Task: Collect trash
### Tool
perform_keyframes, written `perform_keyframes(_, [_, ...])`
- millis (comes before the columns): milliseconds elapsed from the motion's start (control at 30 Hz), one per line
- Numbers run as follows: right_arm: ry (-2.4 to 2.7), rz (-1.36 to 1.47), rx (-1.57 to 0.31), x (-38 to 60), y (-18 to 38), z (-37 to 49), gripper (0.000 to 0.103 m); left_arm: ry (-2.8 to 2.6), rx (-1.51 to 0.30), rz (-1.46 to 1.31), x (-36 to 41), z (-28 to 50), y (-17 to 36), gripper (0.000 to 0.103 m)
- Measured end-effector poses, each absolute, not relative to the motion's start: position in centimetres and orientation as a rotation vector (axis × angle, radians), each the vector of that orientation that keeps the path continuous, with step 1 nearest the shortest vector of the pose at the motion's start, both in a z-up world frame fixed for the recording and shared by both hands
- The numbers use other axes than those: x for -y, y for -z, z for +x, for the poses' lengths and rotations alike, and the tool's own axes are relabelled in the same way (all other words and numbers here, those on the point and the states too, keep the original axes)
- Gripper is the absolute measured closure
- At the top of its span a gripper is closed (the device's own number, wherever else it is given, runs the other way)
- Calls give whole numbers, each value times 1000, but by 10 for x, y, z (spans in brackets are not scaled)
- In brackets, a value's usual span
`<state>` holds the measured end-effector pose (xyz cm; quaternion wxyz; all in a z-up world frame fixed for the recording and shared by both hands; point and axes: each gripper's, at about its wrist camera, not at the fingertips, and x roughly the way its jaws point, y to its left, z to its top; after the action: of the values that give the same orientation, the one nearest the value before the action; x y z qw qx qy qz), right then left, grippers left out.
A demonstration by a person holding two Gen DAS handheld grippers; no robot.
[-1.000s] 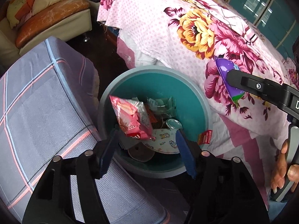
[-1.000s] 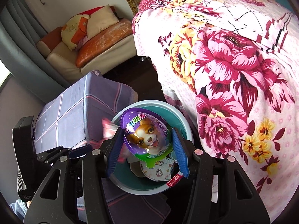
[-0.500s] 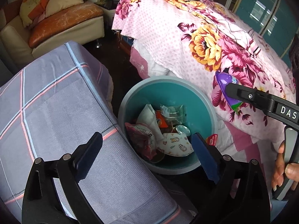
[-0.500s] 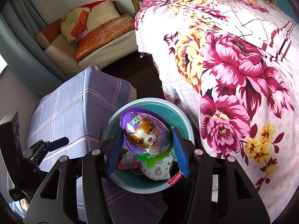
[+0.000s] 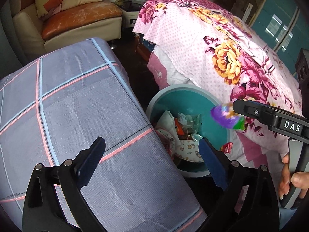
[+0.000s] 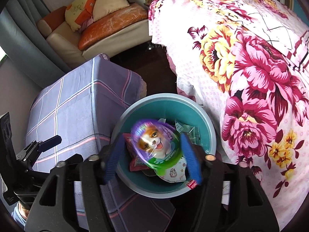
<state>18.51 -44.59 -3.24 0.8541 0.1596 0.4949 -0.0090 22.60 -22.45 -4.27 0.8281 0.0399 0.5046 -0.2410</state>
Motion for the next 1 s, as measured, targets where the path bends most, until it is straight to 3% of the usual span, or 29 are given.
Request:
perform_keyframes(133, [21, 322, -1045, 439, 29, 188, 36, 504, -1071, 62, 215, 227, 43, 6])
perform_keyframes(400, [47, 335, -1065, 434, 25, 189, 16, 498, -1075, 30, 202, 228, 44, 6])
perform_keyframes(567, [74, 330, -1091, 433, 23, 182, 10, 493, -1069, 11, 192, 225, 39, 6])
perform_keyframes(1000, [95, 210, -1044, 410, -6, 138, 7, 452, -1047, -25, 167, 195, 9, 4])
